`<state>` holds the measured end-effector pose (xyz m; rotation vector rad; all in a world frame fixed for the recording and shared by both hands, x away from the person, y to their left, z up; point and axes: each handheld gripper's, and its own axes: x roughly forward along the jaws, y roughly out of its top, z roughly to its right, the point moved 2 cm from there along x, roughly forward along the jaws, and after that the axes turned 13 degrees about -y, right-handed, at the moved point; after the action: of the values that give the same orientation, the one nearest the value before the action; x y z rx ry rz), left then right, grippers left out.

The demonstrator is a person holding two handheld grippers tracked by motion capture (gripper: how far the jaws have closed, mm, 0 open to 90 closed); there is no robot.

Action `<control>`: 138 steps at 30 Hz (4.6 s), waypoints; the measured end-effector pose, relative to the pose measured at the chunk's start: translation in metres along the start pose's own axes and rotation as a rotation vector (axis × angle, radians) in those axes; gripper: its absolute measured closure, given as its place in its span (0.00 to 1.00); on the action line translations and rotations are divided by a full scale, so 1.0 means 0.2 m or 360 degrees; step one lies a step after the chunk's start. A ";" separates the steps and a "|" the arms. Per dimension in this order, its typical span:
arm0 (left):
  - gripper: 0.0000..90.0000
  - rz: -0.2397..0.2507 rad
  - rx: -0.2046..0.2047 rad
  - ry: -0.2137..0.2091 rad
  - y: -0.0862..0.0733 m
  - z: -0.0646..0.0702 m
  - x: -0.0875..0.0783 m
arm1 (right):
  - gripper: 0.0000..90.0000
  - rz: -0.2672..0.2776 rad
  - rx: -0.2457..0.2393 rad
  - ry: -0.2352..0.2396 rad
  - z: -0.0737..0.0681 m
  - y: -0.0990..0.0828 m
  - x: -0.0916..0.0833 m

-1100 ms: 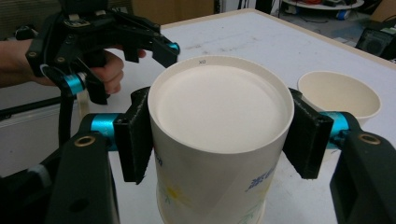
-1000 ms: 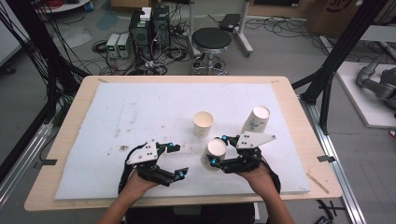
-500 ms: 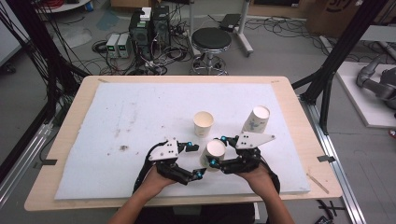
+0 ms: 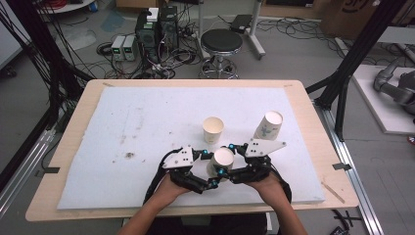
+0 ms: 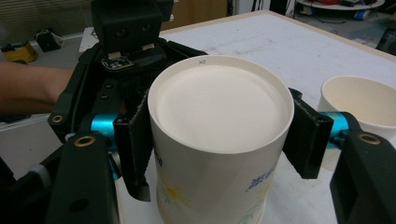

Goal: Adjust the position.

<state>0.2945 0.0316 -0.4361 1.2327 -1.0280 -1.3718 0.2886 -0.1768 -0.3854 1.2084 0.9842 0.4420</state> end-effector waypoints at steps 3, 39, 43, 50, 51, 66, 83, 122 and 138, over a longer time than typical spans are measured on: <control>0.23 0.0012 0.0005 -0.0014 0.00 0.00 0.00 | 0.39 0.0008 0.0006 0.0016 0.00 0.00 0.01; 0.35 -0.0866 0.0097 -0.0055 0.13 0.02 -0.14 | 0.21 -0.0092 -0.0132 0.0098 -0.05 -0.03 0.07; 0.35 -0.0987 0.0128 -0.0080 0.15 0.02 -0.13 | 0.21 -0.0145 -0.0184 0.0123 -0.07 -0.04 0.08; 0.35 -0.1168 0.0174 -0.0099 0.18 0.02 -0.12 | 0.21 -0.0212 -0.0266 0.0117 -0.09 -0.06 0.11; 0.35 -0.1190 0.0183 -0.0098 0.19 0.02 -0.12 | 0.21 -0.0219 -0.0258 0.0119 -0.09 -0.06 0.11; 0.36 -0.1303 0.0216 -0.0173 0.18 0.05 -0.08 | 0.34 -0.0288 -0.0375 0.0228 -0.14 -0.08 0.15; 0.21 -0.0761 0.0132 -0.0093 0.11 0.05 -0.21 | 0.40 -0.0243 -0.0340 0.0217 -0.10 -0.07 0.11; 0.20 0.0093 -0.0012 -0.0050 0.01 0.08 -0.42 | 0.40 0.0026 -0.0113 0.0321 -0.04 -0.06 0.04; 0.20 0.0108 0.0030 -0.0099 0.00 0.10 -0.34 | 0.40 0.0126 0.0009 0.0472 -0.05 -0.04 0.05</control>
<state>0.2754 0.0993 -0.4232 1.1652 -1.1184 -1.3579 0.2834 -0.1658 -0.3978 1.2111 1.1928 0.6960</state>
